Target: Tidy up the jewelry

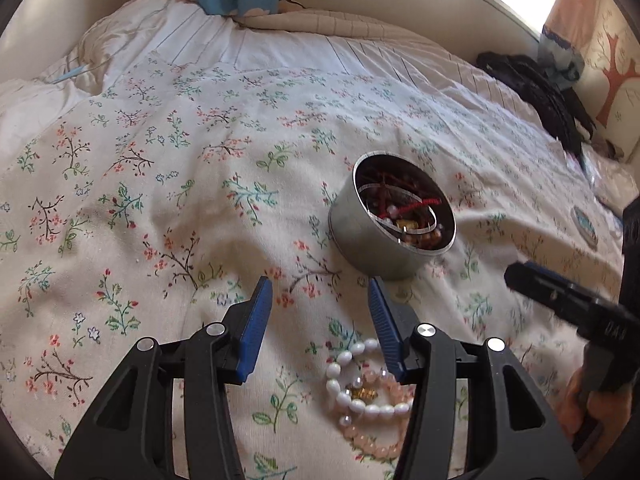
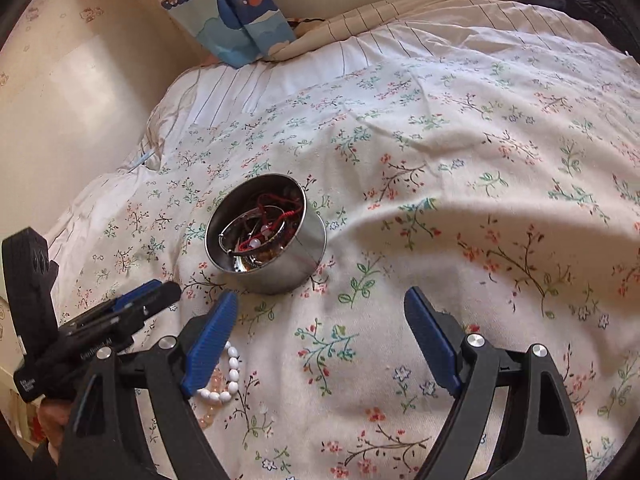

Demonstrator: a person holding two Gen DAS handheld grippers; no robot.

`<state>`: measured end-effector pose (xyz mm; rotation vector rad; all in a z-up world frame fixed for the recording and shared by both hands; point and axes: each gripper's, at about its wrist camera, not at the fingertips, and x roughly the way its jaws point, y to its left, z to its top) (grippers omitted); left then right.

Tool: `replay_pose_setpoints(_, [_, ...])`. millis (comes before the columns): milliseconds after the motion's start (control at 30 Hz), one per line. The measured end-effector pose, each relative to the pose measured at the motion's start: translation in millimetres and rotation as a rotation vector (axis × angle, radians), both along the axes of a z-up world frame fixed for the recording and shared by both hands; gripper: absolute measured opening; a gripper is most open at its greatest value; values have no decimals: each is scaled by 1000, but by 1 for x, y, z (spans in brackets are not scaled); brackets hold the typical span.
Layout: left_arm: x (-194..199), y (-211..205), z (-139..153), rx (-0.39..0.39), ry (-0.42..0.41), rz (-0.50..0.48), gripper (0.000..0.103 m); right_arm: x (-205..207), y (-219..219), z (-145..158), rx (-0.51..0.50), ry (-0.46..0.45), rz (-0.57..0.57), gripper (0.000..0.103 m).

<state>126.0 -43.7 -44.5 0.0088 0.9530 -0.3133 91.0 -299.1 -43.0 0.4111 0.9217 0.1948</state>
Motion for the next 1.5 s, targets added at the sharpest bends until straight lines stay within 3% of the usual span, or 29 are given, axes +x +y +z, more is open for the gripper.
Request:
replay_pose_setpoints(200, [-20, -3, -17, 74, 51, -44, 47, -13, 7, -2, 9, 20, 13, 82])
replay_pose_setpoints(267, [-20, -4, -23, 121, 53, -32, 43, -15, 10, -4, 5, 29, 18, 82])
replay_pose_setpoints(433, [-17, -5, -31, 152, 66, -23, 35, -23, 17, -9, -10, 58, 48, 82])
replay_pose_setpoints(567, [-23, -15, -30, 192, 39, -65, 15, -37, 41, -11, -97, 65, 139, 82])
replay_pose_setpoints(633, [-19, -10, -28, 163, 51, -49, 9, -43, 56, -11, -139, 53, 190, 82])
replay_pose_setpoints(767, [-7, 13, -30, 10, 130, 5, 7, -42, 84, -8, -197, 9, 275, 81])
replay_pose_setpoints(833, [-6, 15, -30, 2, 130, 19, 7, -38, 98, -12, -229, 10, 313, 81])
replay_pose_setpoints(933, [-7, 16, -31, 4, 131, 24, 7, -36, 121, -24, -361, 33, 357, 81])
replay_pose_setpoints(1067, [-4, 17, -33, 3, 137, 29, 8, -31, 105, -30, -453, 75, 256, 81])
replay_pose_setpoints(1167, [-4, 17, -34, 12, 137, 23, 8, -34, 70, -28, -469, 106, 125, 81])
replay_pose_setpoints(1233, [-6, 13, -33, 32, 128, 8, 8, -36, 54, -26, -425, 112, 93, 81])
replay_pose_setpoints(1400, [-13, 3, -32, 78, 104, -35, 8, -34, 66, -25, -380, 86, 176, 69])
replay_pose_setpoints(1500, [-14, 1, -31, 92, 93, -46, 7, -33, 76, -28, -370, 92, 226, 49])
